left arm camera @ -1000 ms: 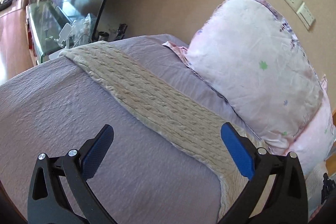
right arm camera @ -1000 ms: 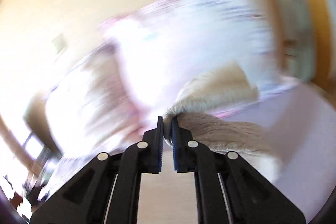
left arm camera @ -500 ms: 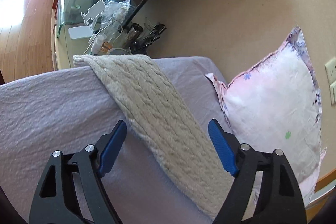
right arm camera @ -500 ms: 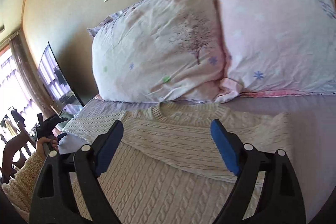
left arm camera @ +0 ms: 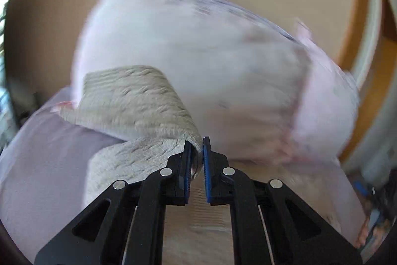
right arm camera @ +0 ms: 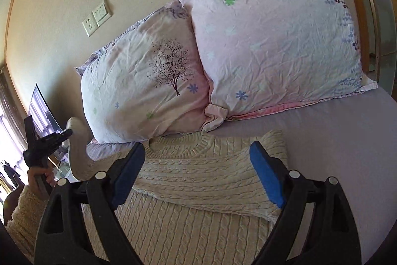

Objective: Fold small clothes

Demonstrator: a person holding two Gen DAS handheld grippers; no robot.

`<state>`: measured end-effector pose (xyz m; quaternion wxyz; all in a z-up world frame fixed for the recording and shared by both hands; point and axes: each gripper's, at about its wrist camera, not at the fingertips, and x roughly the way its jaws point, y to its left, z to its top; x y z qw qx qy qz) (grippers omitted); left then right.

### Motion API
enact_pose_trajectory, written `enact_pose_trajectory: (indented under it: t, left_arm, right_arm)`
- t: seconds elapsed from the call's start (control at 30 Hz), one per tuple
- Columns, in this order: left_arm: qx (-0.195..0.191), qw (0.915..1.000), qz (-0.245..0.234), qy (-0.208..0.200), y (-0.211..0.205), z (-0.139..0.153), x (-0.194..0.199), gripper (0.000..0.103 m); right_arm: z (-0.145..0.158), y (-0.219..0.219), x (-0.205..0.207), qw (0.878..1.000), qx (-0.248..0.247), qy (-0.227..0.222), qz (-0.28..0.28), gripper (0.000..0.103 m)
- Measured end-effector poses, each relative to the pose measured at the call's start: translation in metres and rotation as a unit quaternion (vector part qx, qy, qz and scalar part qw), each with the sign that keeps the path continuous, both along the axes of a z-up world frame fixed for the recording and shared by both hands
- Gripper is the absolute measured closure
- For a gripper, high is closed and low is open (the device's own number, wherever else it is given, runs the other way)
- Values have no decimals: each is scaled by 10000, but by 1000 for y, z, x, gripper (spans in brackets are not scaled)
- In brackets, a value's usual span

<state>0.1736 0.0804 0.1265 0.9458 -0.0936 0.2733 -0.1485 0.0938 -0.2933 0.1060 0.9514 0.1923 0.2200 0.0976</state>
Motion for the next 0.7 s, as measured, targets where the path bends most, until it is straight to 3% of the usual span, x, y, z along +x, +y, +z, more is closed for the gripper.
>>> enact_pose_trajectory:
  t: [0.03, 0.1, 0.17, 0.2, 0.27, 0.33, 0.37, 0.4, 0.57, 0.67, 0.7]
  left_arm:
    - [234, 9980, -582, 83, -49, -11, -3, 95]
    - [669, 9854, -1484, 491, -125, -42, -11, 86]
    - [959, 9714, -2002, 844, -162, -70, -22, 86]
    - [981, 9701, -2041, 873, -163, -75, -28, 86]
    - [878, 9752, -1863, 810, -142, -75, -42, 84]
    - [598, 9839, -1503, 753, -100, -67, -54, 62]
    - [448, 9882, -1266, 740, -79, -64, -61, 44]
    - [336, 9913, -1031, 750, -58, -61, -68, 38]
    - [-59, 9915, -203, 1284, 29, -74, -102, 38]
    - [-262, 9873, 40, 1566, 55, -89, -125, 37]
    - [-322, 9866, 69, 1601, 60, -93, -132, 36]
  right_arm:
    - [-4, 0, 5, 9999, 86, 82, 39, 17]
    - [-14, 0, 15, 9994, 153, 296, 52, 17]
    - [-25, -5, 24, 9979, 262, 588, 42, 18]
    - [-30, -10, 28, 9967, 354, 724, 51, 22]
    - [-39, -18, 34, 9946, 420, 949, -28, 34]
    - [-46, -24, 43, 9923, 403, 1157, -193, 42]
    - [-50, -26, 49, 9912, 396, 1239, -248, 46]
    - [-53, -26, 55, 9900, 382, 1327, -275, 49]
    - [-67, -23, 100, 9838, 193, 1685, -583, 54]
    - [-79, -21, 127, 9761, 55, 2002, -840, 54]
    - [-83, -18, 132, 9747, -54, 2062, -865, 60]
